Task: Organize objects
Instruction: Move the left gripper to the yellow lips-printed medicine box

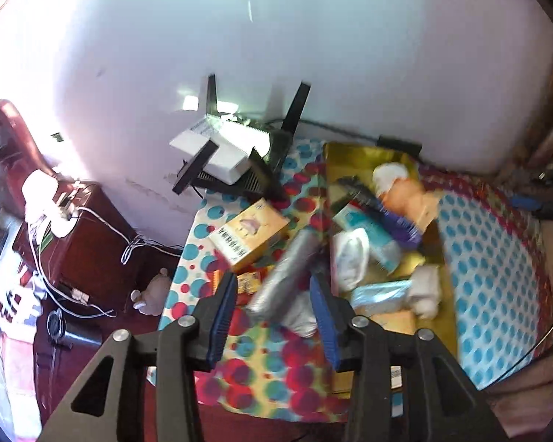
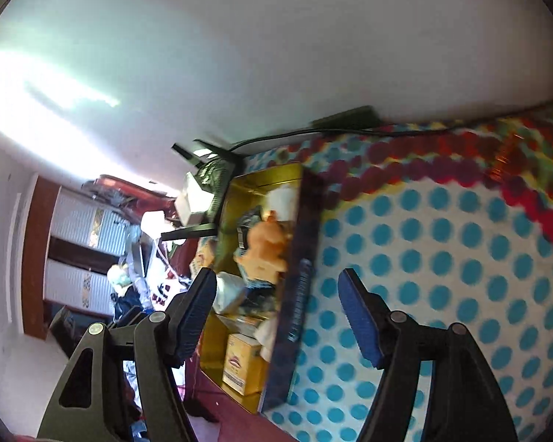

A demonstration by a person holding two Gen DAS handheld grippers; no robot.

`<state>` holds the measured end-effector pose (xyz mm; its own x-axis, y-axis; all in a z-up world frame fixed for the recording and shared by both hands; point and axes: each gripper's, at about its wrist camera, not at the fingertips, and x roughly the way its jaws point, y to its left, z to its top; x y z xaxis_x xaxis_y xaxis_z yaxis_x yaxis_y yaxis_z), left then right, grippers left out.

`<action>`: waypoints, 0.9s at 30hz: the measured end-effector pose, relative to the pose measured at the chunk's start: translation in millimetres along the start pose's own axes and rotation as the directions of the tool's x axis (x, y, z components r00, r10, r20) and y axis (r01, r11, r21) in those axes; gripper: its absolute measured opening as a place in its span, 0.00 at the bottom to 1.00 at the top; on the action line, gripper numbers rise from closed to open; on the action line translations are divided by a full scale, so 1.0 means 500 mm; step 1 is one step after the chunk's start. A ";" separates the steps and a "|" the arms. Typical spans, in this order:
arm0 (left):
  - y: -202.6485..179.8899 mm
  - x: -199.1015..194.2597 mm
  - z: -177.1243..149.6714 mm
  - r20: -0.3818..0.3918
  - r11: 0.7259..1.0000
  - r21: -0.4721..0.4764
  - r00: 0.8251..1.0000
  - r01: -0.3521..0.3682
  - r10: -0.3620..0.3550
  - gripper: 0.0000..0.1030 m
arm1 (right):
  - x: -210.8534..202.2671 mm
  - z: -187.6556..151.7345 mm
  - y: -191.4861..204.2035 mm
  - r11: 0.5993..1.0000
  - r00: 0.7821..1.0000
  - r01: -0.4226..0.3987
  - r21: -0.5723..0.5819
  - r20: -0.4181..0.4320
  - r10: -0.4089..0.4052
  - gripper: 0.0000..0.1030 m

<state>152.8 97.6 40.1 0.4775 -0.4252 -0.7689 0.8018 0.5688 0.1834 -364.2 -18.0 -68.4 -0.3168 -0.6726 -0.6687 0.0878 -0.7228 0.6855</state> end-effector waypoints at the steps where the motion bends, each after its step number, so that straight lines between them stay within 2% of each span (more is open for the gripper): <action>1: 0.011 0.015 -0.005 -0.029 1.000 0.006 1.000 0.006 -0.006 0.42 | -0.007 -0.004 -0.010 1.000 1.000 0.007 0.009 0.002 -0.007 0.66; 3: 0.030 0.047 -0.017 -0.080 0.999 0.033 0.996 0.041 -0.039 0.42 | -0.022 -0.012 -0.032 0.999 1.000 0.017 0.031 0.006 -0.017 0.66; 7: 0.046 0.111 -0.018 -0.150 0.990 0.128 0.987 0.067 -0.048 0.42 | -0.043 -0.033 -0.075 0.996 0.999 0.043 0.078 0.004 -0.043 0.66; 9: 0.041 0.129 -0.006 -0.127 0.976 0.216 0.992 0.017 0.011 0.42 | -0.050 -0.046 -0.096 0.993 0.998 0.057 0.105 -0.003 -0.057 0.66; 10: 0.042 0.137 0.001 -0.129 0.972 0.235 0.992 0.012 0.018 0.42 | -0.054 -0.053 -0.105 0.991 0.998 0.060 0.118 -0.003 -0.061 0.66; 12: 0.052 0.157 0.016 -0.152 0.968 0.250 0.988 0.032 0.006 0.42 | -0.061 -0.064 -0.120 0.988 0.998 0.064 0.144 0.002 -0.065 0.66; 14: 0.064 0.180 0.035 -0.177 0.966 0.243 0.983 0.089 -0.046 0.42 | -0.070 -0.076 -0.133 0.983 0.997 0.070 0.169 0.010 -0.073 0.66; 16: 0.066 0.190 0.047 -0.177 0.958 0.269 0.983 0.096 -0.049 0.42 | -0.081 -0.084 -0.139 0.979 0.996 0.079 0.186 0.024 -0.085 0.66; 19: 0.060 0.214 0.060 -0.182 0.939 0.325 0.982 0.114 -0.056 0.42 | -0.088 -0.089 -0.146 0.973 0.995 0.086 0.212 0.036 -0.096 0.66; 23: 0.057 0.243 0.076 -0.220 0.918 0.350 0.969 0.187 -0.114 0.42 | -0.091 -0.092 -0.148 0.967 0.993 0.096 0.235 0.050 -0.111 0.66; 27: 0.055 0.270 0.087 -0.254 0.898 0.378 0.958 0.226 -0.134 0.42 | -0.085 -0.079 -0.151 0.962 0.986 0.150 0.227 0.034 -0.162 0.67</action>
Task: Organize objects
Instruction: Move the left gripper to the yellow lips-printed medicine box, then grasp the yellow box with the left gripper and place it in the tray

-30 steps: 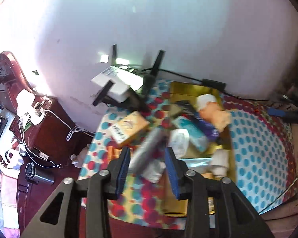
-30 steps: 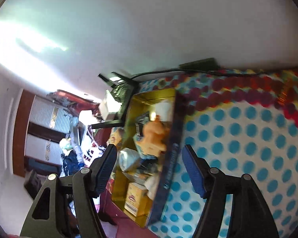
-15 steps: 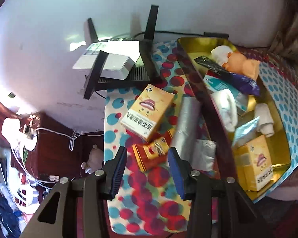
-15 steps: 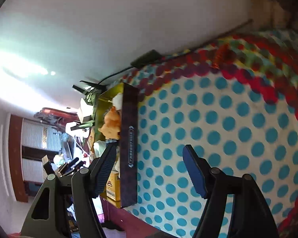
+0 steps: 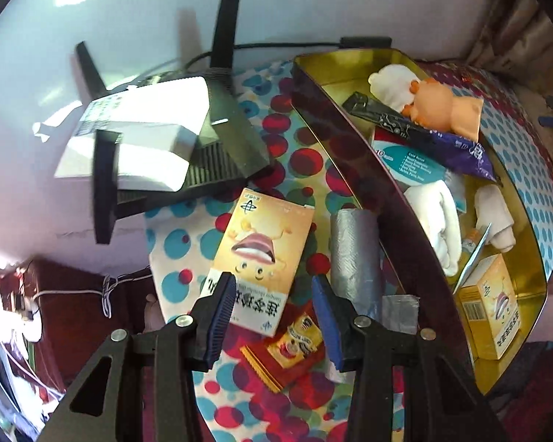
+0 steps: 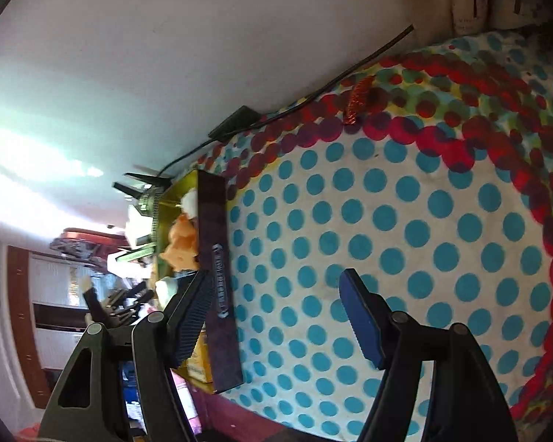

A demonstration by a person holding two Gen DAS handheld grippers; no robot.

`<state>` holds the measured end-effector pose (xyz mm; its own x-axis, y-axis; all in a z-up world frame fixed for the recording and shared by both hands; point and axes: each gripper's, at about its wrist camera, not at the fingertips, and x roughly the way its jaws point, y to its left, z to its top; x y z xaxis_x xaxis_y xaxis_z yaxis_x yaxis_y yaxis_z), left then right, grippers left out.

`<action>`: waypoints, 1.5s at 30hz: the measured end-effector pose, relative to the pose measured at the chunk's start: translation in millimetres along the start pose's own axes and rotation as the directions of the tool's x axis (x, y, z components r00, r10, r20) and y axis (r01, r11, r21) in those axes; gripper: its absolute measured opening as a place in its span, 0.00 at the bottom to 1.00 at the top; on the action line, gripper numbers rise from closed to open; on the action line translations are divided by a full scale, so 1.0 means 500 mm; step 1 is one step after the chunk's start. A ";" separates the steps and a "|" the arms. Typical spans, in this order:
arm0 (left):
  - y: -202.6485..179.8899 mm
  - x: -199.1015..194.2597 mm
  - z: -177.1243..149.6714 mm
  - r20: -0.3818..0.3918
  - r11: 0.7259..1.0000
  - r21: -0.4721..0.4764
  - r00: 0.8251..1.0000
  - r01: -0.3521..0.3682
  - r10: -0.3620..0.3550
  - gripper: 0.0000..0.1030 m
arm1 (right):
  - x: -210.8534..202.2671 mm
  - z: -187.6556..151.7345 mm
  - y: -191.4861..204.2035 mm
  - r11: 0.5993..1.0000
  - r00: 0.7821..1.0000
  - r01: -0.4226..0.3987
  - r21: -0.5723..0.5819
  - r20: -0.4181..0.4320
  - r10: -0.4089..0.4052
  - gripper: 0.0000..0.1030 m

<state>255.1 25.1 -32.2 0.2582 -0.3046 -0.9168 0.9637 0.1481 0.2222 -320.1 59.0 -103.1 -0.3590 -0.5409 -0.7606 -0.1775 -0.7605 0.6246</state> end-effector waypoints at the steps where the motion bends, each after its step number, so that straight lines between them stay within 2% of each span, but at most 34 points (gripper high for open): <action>1: 0.003 0.005 0.004 -0.003 1.000 0.001 1.000 0.003 -0.003 0.42 | 0.001 0.008 0.000 1.000 1.000 0.024 -0.006 0.001 -0.024 0.67; 6: 0.035 0.011 0.022 0.018 0.999 -0.028 1.000 0.020 -0.019 0.44 | -0.002 0.063 0.001 0.992 0.993 0.116 -0.049 0.019 -0.116 0.67; 10: 0.040 0.011 0.028 -0.001 0.998 -0.028 0.998 0.060 -0.060 0.49 | -0.007 0.089 0.002 0.990 0.991 0.131 -0.050 0.026 -0.129 0.69; 13: 0.030 0.014 0.034 -0.045 1.000 0.015 0.999 -0.021 0.022 0.49 | -0.011 0.095 0.008 0.988 0.990 0.138 -0.061 0.033 -0.136 0.72; 14: 0.032 0.016 0.035 -0.050 1.000 0.015 0.999 0.004 -0.003 0.50 | -0.010 0.095 0.010 0.988 0.990 0.139 -0.062 0.033 -0.137 0.73; 16: 0.035 0.020 0.036 -0.055 0.999 0.008 0.998 0.036 -0.035 0.62 | -0.008 0.096 0.007 0.990 0.991 0.132 -0.056 0.029 -0.131 0.74; 20: 0.011 0.027 0.039 -0.072 0.997 0.071 0.997 0.000 0.005 0.64 | 0.002 0.096 0.005 0.991 0.992 0.128 -0.045 0.013 -0.128 0.74; 24: 0.026 0.034 0.043 -0.061 0.998 0.060 0.998 0.000 0.003 0.64 | 0.001 0.094 0.011 0.992 0.993 0.116 -0.050 0.013 -0.115 0.74; 25: 0.032 0.039 0.044 -0.070 0.999 0.046 0.997 0.013 -0.010 0.64 | 0.001 0.093 0.013 0.992 0.993 0.114 -0.054 0.012 -0.114 0.74; 27: 0.037 0.058 0.042 -0.111 0.995 0.026 0.990 0.096 -0.093 0.64 | 0.000 0.093 0.016 0.991 0.993 0.119 -0.062 0.010 -0.119 0.74; 28: 0.034 0.069 0.040 -0.134 0.993 0.036 0.985 0.110 -0.105 0.65 | -0.001 0.093 0.017 0.991 0.993 0.121 -0.065 0.011 -0.120 0.74; 29: 0.025 0.088 0.035 -0.175 0.994 0.067 0.982 0.088 -0.075 0.65 | -0.001 0.093 0.017 0.990 0.993 0.122 -0.065 0.012 -0.121 0.74; 32: 0.009 0.090 0.031 -0.159 0.992 0.108 0.986 0.059 -0.042 0.67 | -0.003 0.099 0.013 0.990 0.991 0.131 -0.060 0.018 -0.130 0.74; 36: 0.027 0.085 0.026 -0.108 0.994 0.052 0.990 0.100 -0.094 0.67 | 0.001 0.125 0.000 0.983 0.985 0.167 -0.076 0.060 -0.162 0.74; 39: 0.042 0.080 0.017 -0.078 0.992 0.009 0.989 0.126 -0.125 0.66 | 0.022 0.161 -0.009 0.954 0.963 0.267 -0.134 0.076 -0.259 0.74; 42: 0.054 0.076 0.009 -0.058 0.990 -0.032 0.988 0.140 -0.142 0.63 | 0.055 0.191 -0.004 0.885 0.924 0.382 -0.268 0.075 -0.376 0.74; 43: 0.059 0.073 0.006 -0.050 0.989 -0.048 0.989 0.140 -0.142 0.59 | 0.066 0.198 -0.004 0.866 0.917 0.393 -0.310 0.066 -0.393 0.74; 45: 0.068 0.064 -0.004 -0.027 0.988 -0.082 0.991 0.128 -0.131 0.57 | 0.094 0.213 0.000 0.837 0.914 0.385 -0.389 0.034 -0.405 0.75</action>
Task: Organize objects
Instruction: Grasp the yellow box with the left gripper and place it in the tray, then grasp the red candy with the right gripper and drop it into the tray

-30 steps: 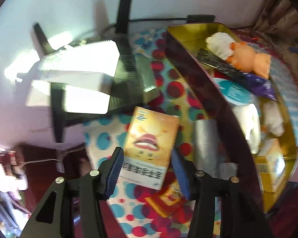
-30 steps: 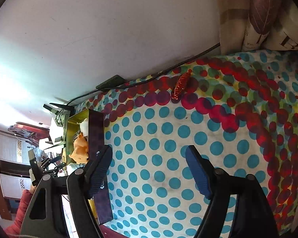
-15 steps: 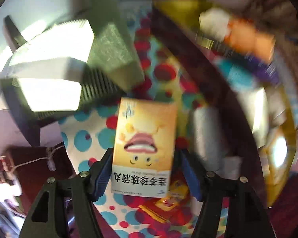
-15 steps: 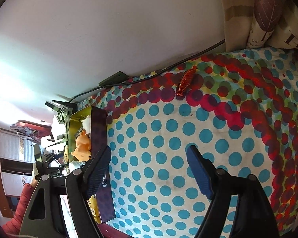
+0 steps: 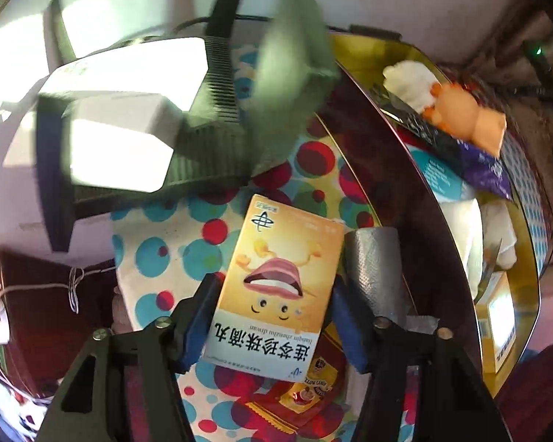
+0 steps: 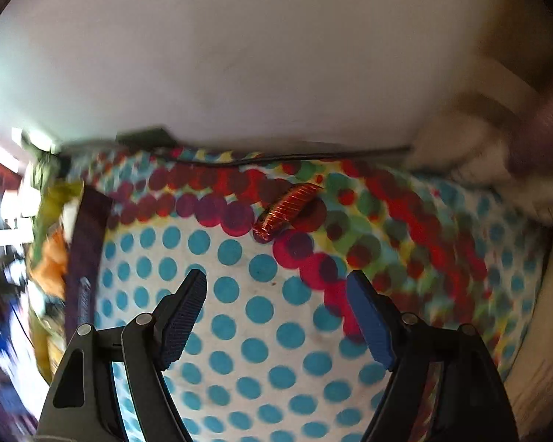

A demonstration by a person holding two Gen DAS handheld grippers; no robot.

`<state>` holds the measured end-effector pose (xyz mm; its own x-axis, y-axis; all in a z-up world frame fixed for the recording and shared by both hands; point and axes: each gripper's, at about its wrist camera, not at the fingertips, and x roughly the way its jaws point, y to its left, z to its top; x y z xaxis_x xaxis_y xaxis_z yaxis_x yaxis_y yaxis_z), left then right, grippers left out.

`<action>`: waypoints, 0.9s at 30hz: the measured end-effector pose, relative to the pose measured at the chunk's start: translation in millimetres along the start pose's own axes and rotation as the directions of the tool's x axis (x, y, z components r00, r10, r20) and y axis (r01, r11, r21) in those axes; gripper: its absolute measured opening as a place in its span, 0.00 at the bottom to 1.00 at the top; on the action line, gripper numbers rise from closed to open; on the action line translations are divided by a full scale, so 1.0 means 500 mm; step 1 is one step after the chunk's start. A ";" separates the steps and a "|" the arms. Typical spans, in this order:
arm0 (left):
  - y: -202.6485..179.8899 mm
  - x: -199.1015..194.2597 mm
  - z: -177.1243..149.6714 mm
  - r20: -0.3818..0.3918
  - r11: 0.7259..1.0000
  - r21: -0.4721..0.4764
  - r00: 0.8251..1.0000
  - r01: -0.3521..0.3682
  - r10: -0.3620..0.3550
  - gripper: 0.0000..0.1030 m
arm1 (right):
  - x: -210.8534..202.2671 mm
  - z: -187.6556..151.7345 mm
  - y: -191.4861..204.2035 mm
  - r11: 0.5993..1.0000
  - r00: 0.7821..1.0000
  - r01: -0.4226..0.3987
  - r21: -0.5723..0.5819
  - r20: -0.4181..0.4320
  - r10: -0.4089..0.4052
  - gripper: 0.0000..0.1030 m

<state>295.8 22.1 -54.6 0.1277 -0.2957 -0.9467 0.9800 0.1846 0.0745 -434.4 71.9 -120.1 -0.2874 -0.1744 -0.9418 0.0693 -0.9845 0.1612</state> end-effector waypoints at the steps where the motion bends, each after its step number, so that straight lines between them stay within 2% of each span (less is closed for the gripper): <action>1: 0.003 -0.008 -0.005 0.019 1.000 -0.015 1.000 -0.002 0.002 0.57 | 0.016 0.009 -0.001 1.000 1.000 0.008 -0.013 -0.024 -0.008 0.75; 2: 0.007 -0.019 -0.010 0.043 0.999 -0.032 0.999 -0.011 0.012 0.57 | 0.032 0.018 -0.009 1.000 0.998 0.018 0.013 -0.057 -0.017 0.75; 3: 0.011 -0.026 -0.015 0.058 0.999 -0.050 0.998 -0.016 0.019 0.57 | 0.047 0.027 -0.021 0.997 0.995 -0.004 0.074 -0.096 0.011 0.75; 4: 0.016 -0.036 -0.021 0.072 0.997 -0.075 0.997 -0.013 0.019 0.57 | 0.057 0.033 -0.037 0.983 0.990 -0.074 0.167 -0.110 0.093 0.75; 5: 0.022 -0.043 -0.024 0.083 0.996 -0.091 0.996 -0.015 0.023 0.57 | 0.062 0.037 -0.052 0.963 0.986 -0.110 0.247 -0.098 0.138 0.75; 7: 0.031 -0.061 -0.027 0.115 0.993 -0.118 0.993 -0.023 0.037 0.57 | 0.080 0.046 -0.081 0.917 0.986 -0.093 0.388 -0.091 0.139 0.76; 9: 0.000 -0.086 -0.033 0.142 0.989 -0.149 0.989 -0.023 0.045 0.57 | 0.096 0.053 -0.089 0.892 0.982 -0.124 0.436 -0.073 0.172 0.64; 11: -0.008 -0.116 -0.044 0.176 0.984 -0.178 0.983 -0.023 0.055 0.57 | 0.120 0.063 -0.083 0.892 0.983 -0.090 0.443 -0.105 0.151 0.39; 12: -0.026 -0.126 -0.050 0.194 0.981 -0.192 0.980 -0.014 0.052 0.57 | 0.133 0.064 -0.083 0.884 0.979 -0.091 0.458 -0.121 0.163 0.37; 13: -0.037 -0.148 -0.060 0.213 0.978 -0.210 0.976 -0.003 0.049 0.57 | 0.129 0.070 -0.083 0.883 0.985 -0.084 0.462 -0.099 0.145 0.35; 15: -0.052 -0.181 -0.059 0.240 0.975 -0.224 0.970 0.016 0.039 0.57 | 0.134 0.081 -0.084 0.884 0.984 -0.075 0.461 -0.107 0.140 0.36; 18: -0.099 -0.214 -0.086 0.255 0.969 -0.243 0.967 0.035 0.029 0.57 | 0.139 0.098 -0.079 0.886 0.980 -0.072 0.457 -0.133 0.148 0.51; 20: -0.137 -0.235 -0.105 0.265 0.965 -0.256 0.964 0.057 0.013 0.57 | 0.139 0.103 -0.075 0.890 0.983 -0.056 0.453 -0.131 0.129 0.52; 21: -0.153 -0.242 -0.109 0.264 0.965 -0.258 0.964 0.057 0.013 0.57 | 0.140 0.107 -0.071 0.898 0.984 -0.039 0.439 -0.139 0.111 0.48; 22: -0.166 -0.254 -0.115 0.266 0.964 -0.258 0.964 0.062 0.009 0.57 | 0.137 0.109 -0.064 0.911 0.986 -0.011 0.413 -0.146 0.078 0.32; 23: -0.184 -0.263 -0.119 0.274 0.963 -0.259 0.962 0.072 0.002 0.57 | 0.138 0.112 -0.057 0.923 0.987 0.014 0.385 -0.154 0.049 0.20; 27: -0.245 -0.296 -0.123 0.307 0.957 -0.263 0.951 0.120 -0.034 0.57 | 0.130 0.097 -0.086 0.918 0.989 -0.035 0.394 -0.116 0.087 0.17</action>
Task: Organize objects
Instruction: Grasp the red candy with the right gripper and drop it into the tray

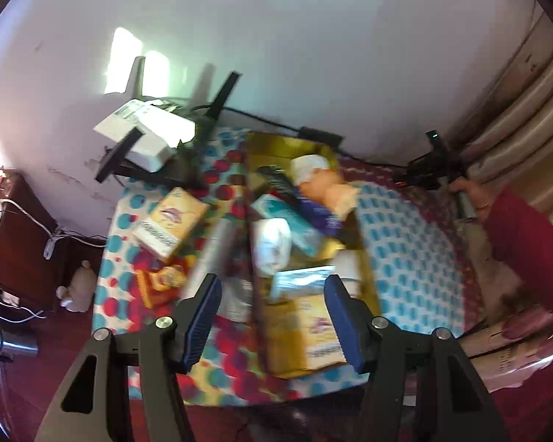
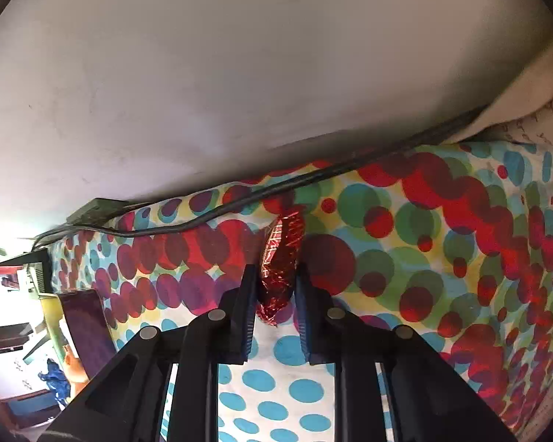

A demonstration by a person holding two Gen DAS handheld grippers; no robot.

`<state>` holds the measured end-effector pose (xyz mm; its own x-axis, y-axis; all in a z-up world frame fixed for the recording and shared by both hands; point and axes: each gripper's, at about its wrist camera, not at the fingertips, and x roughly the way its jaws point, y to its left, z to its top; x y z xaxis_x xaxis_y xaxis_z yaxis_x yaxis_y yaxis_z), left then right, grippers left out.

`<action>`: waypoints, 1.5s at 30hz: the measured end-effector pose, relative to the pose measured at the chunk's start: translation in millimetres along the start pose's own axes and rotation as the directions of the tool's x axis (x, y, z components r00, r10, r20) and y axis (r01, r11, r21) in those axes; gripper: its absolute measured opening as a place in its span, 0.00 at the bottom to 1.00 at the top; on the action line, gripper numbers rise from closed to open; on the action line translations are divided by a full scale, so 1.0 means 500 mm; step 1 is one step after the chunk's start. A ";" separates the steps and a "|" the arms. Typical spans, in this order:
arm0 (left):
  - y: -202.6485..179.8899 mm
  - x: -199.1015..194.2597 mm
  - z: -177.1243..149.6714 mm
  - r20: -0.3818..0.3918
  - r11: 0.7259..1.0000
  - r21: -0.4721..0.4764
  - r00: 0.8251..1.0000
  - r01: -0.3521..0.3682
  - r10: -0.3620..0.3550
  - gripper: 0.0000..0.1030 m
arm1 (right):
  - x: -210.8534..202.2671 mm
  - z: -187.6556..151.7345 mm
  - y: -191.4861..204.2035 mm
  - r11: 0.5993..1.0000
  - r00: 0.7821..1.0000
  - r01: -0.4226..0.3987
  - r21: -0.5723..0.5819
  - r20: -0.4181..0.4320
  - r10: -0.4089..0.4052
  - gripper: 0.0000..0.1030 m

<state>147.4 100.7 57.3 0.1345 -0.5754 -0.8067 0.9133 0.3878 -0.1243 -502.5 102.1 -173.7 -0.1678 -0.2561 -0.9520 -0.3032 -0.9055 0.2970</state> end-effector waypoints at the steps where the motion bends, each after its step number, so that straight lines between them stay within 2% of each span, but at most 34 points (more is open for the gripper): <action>1: -0.015 -0.005 -0.001 0.007 1.000 -0.005 1.000 0.004 -0.004 0.57 | -0.006 -0.007 -0.007 1.000 1.000 -0.010 -0.007 0.012 0.010 0.17; 4: -0.046 -0.010 -0.002 0.020 0.999 -0.029 1.000 0.025 -0.025 0.57 | -0.036 -0.043 -0.009 0.998 0.998 -0.053 -0.041 0.034 0.054 0.17; 7: -0.073 -0.006 -0.006 0.018 0.999 -0.038 0.999 0.039 -0.038 0.57 | -0.086 -0.109 0.017 0.978 0.981 -0.186 -0.093 0.030 0.190 0.17; 9: -0.090 -0.002 -0.011 0.016 0.998 -0.039 0.999 0.048 -0.047 0.57 | -0.117 -0.165 0.061 0.957 0.968 -0.243 -0.161 0.015 0.249 0.17; 12: -0.116 0.010 -0.023 0.007 0.997 -0.030 0.998 0.069 -0.069 0.57 | -0.162 -0.265 0.149 0.892 0.930 -0.363 -0.270 -0.045 0.365 0.17; 14: -0.130 0.013 -0.034 0.013 0.993 -0.027 0.994 0.111 -0.111 0.57 | -0.172 -0.332 0.222 0.840 0.916 -0.397 -0.369 -0.106 0.386 0.17; 15: -0.134 0.012 -0.037 0.000 0.990 0.009 0.990 0.141 -0.141 0.57 | -0.168 -0.361 0.257 0.819 0.916 -0.398 -0.414 -0.132 0.378 0.17; 17: -0.138 0.009 -0.048 0.010 0.989 0.007 0.989 0.150 -0.150 0.57 | -0.148 -0.410 0.327 0.781 0.937 -0.346 -0.520 -0.147 0.318 0.17; 18: -0.138 0.008 -0.052 0.008 0.989 -0.002 0.989 0.150 -0.150 0.57 | -0.136 -0.423 0.347 0.768 0.941 -0.335 -0.546 -0.156 0.300 0.17; 20: -0.133 0.006 -0.063 0.004 0.991 -0.021 0.991 0.134 -0.134 0.57 | -0.117 -0.436 0.369 0.752 0.936 -0.352 -0.557 -0.189 0.299 0.18; 22: -0.132 -0.001 -0.069 0.006 0.992 -0.022 0.992 0.123 -0.123 0.58 | -0.098 -0.452 0.398 0.733 0.945 -0.328 -0.596 -0.193 0.266 0.18; 26: -0.135 -0.016 -0.085 0.017 0.997 0.001 0.997 0.078 -0.078 0.59 | -0.061 -0.466 0.433 0.707 0.950 -0.310 -0.635 -0.225 0.215 0.18; 28: -0.136 -0.019 -0.092 0.010 0.999 0.024 1.000 0.023 -0.023 0.59 | -0.046 -0.480 0.457 0.684 0.955 -0.295 -0.667 -0.232 0.185 0.18; 31: -0.117 -0.019 -0.101 -0.004 1.000 0.005 1.000 -0.010 0.010 0.59 | -0.030 -0.500 0.486 0.649 0.961 -0.271 -0.711 -0.238 0.141 0.18; 32: -0.107 -0.019 -0.105 -0.005 0.999 -0.001 0.999 -0.045 0.045 0.59 | -0.024 -0.505 0.490 0.640 0.963 -0.262 -0.723 -0.235 0.128 0.18; 34: -0.092 -0.021 -0.109 -0.010 0.997 -0.008 0.997 -0.074 0.074 0.59 | -0.004 -0.511 0.496 0.633 0.969 -0.234 -0.738 -0.227 0.093 0.19; 36: -0.076 -0.023 -0.112 -0.014 0.997 -0.012 0.997 -0.078 0.078 0.59 | 0.008 -0.514 0.503 0.635 0.967 -0.240 -0.734 -0.241 0.086 0.19; 39: -0.052 -0.016 -0.111 -0.039 0.993 -0.008 0.992 -0.119 0.118 0.59 | 0.015 -0.523 0.514 0.622 0.974 -0.211 -0.754 -0.218 0.067 0.22; 43: -0.018 -0.002 -0.100 -0.050 0.991 0.010 0.990 -0.131 0.132 0.59 | 0.005 -0.522 0.518 0.632 0.975 -0.215 -0.745 -0.201 0.096 0.26; 45: 0.001 0.009 -0.088 -0.047 0.989 0.027 0.988 -0.144 0.145 0.59 | -0.019 -0.518 0.512 0.641 0.967 -0.254 -0.725 -0.204 0.152 0.26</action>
<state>131.8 130.0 28.3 0.2472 -0.4790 -0.8423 0.8947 0.4465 0.0087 -335.7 -214.9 -107.8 -0.0171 -0.4548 -0.8905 0.5281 -0.7604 0.3782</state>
